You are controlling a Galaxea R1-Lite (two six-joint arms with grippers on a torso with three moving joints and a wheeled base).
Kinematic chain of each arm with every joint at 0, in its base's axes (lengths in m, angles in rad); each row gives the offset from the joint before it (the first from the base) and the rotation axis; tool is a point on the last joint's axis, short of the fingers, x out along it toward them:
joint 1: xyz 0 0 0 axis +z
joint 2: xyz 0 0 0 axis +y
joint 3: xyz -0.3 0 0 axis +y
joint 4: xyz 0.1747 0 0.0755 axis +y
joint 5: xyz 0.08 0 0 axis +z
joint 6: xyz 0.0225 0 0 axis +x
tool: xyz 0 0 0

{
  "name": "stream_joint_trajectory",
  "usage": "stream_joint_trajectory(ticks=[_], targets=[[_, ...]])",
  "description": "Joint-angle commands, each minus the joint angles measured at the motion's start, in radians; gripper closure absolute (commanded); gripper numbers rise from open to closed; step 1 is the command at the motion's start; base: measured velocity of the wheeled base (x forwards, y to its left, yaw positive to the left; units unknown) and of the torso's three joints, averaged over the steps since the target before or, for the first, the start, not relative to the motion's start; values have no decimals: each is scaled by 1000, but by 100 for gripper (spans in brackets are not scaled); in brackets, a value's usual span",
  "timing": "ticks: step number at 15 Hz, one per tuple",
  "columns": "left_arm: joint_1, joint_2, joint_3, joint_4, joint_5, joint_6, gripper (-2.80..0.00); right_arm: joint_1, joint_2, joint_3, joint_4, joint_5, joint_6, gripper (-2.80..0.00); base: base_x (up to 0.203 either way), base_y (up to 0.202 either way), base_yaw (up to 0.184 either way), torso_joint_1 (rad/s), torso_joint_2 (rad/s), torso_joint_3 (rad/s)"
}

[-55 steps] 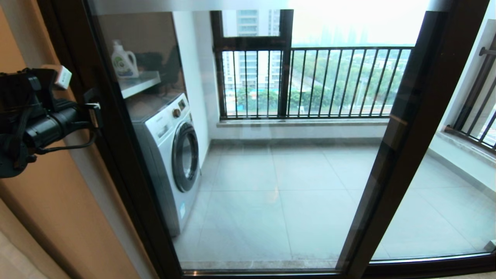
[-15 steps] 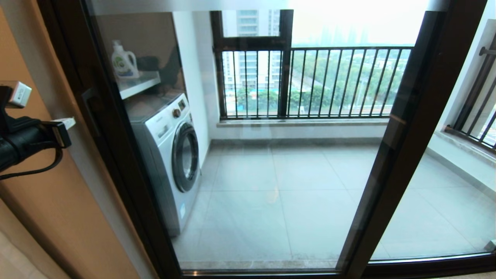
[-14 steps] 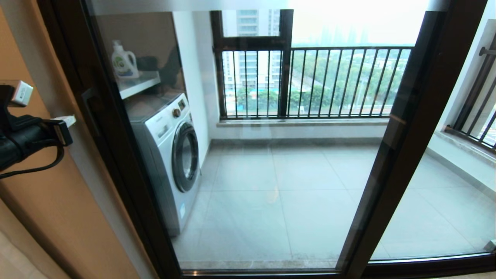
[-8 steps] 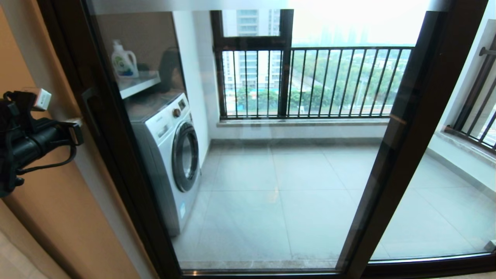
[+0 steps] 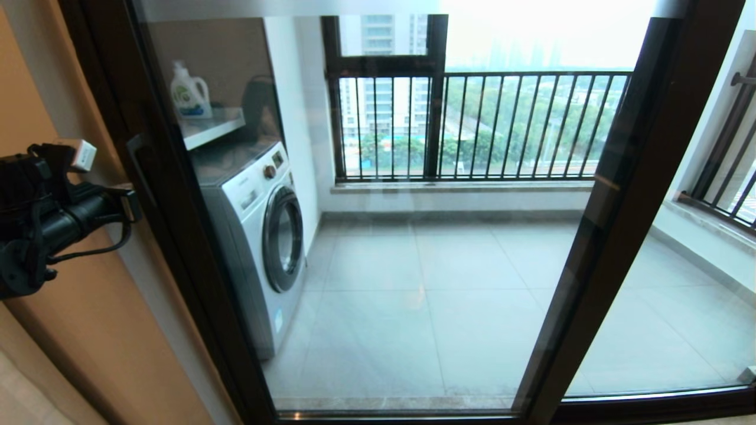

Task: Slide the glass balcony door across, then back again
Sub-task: Close the slid door

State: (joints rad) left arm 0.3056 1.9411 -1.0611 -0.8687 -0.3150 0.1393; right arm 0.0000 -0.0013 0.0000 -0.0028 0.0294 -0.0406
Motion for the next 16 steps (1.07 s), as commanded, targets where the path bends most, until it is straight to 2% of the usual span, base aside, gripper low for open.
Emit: stream_joint_trajectory(ticks=[1,9,16], targets=[[-36,-7,-1,-6,5,2,0,0,1,3,0,1,-1,0,0,0,0,0,0,0],[-148,-78,20,4,42,2,0,0,1,3,0,1,-1,0,0,0,0,0,0,0],[-189,-83,-13,7,79,2,0,0,1,3,0,1,-1,0,0,0,0,0,0,0]])
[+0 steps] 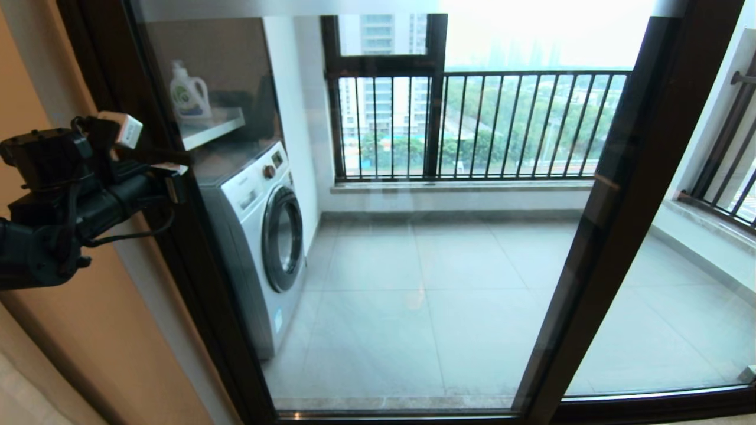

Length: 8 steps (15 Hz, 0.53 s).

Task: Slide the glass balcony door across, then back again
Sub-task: Close the slid door

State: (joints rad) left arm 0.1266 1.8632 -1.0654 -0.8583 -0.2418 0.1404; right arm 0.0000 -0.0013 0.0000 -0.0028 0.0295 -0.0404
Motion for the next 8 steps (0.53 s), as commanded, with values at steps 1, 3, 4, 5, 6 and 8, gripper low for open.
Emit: stream_joint_trajectory(ticks=[1,3,4,5,6,8], targets=[[-16,-7,-21,2,13,1,0,0,1,3,0,0,-1,0,0,0,0,0,0,0],[-25,-25,-47,43,18,-1,0,0,1,3,0,1,-1,0,0,0,0,0,0,0],[-27,-32,-60,59,18,-1,0,0,1,3,0,1,-1,0,0,0,0,0,0,0],[-27,-35,-60,61,18,-1,0,0,1,3,0,1,-1,0,0,0,0,0,0,0],[-27,-42,-46,60,18,-1,0,0,1,3,0,1,-1,0,0,0,0,0,0,0],[-27,-57,14,53,17,-2,0,0,1,3,0,1,-1,0,0,0,0,0,0,0]])
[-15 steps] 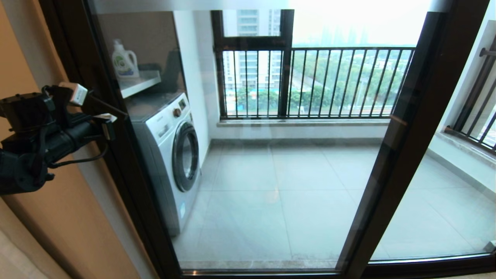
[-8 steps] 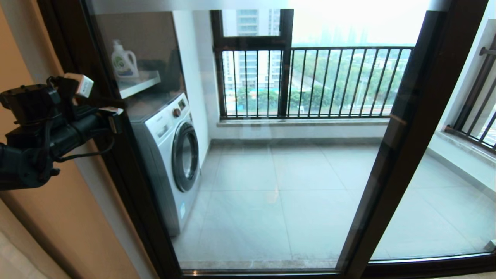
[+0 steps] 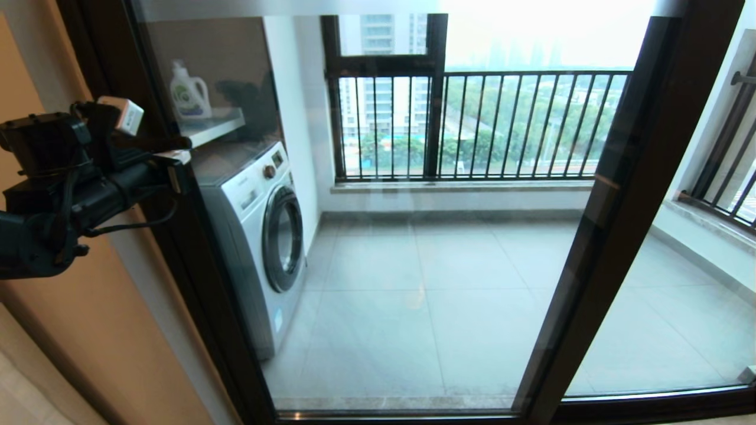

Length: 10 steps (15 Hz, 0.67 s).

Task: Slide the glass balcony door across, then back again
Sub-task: Close the slid door

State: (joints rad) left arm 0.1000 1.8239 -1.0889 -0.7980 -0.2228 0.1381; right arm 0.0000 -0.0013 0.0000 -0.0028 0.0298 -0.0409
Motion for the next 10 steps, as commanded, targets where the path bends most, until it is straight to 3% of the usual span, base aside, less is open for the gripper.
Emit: stream_joint_trajectory(ticks=[1,7,10], targets=[[0,-34,79,-11,-4,0,0,0,1,3,0,0,-1,0,0,0,0,0,0,0],[3,-194,315,-119,-5,-13,0,0,1,3,0,1,-1,0,0,0,0,0,0,0],[7,-262,289,-121,-4,-32,0,0,1,3,0,1,-1,0,0,0,0,0,0,0]])
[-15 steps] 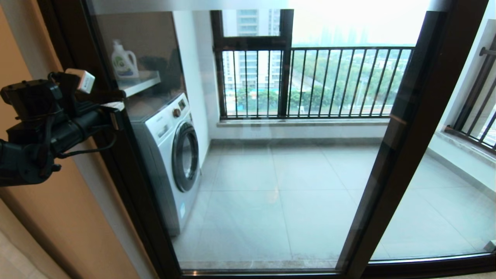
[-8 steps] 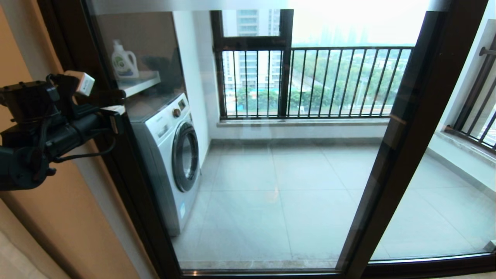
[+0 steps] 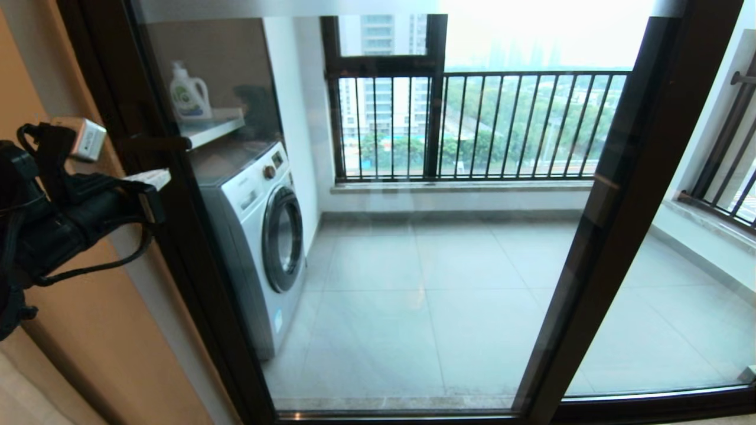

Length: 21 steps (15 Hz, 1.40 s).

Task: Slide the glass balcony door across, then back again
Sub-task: Close the slid door, then open the slid door

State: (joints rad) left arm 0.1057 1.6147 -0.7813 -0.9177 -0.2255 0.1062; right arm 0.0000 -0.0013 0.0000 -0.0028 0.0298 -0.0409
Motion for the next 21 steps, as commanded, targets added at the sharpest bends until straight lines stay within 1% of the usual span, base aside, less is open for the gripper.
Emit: stream_joint_trajectory(ticks=[1,3,5,7,9,11,14,16,19,21], targets=[[2,-53,-58,18,-2,-1,0,0,1,3,0,1,-1,0,0,0,0,0,0,0],[-1,-43,-142,82,-6,-5,0,0,1,3,0,1,-1,0,0,0,0,0,0,0],[-7,-2,-225,114,-5,-11,0,0,1,3,0,0,-1,0,0,0,0,0,0,0],[-12,72,-320,121,0,-12,0,0,1,3,0,1,-1,0,0,0,0,0,0,0],[-15,149,-420,155,12,-10,0,0,1,3,0,1,-1,0,0,0,0,0,0,0],[-15,226,-497,189,21,-10,0,0,1,3,0,0,-1,0,0,0,0,0,0,0],[-14,295,-519,199,33,-8,0,0,1,3,0,-1,-1,0,0,0,0,0,0,0],[-12,309,-501,191,56,-9,0,0,1,3,0,1,-1,0,0,0,0,0,0,0],[-6,307,-479,191,60,-10,0,0,1,3,0,1,-1,0,0,0,0,0,0,0],[-5,307,-438,177,61,-7,0,0,1,3,0,-1,-1,0,0,0,0,0,0,0]])
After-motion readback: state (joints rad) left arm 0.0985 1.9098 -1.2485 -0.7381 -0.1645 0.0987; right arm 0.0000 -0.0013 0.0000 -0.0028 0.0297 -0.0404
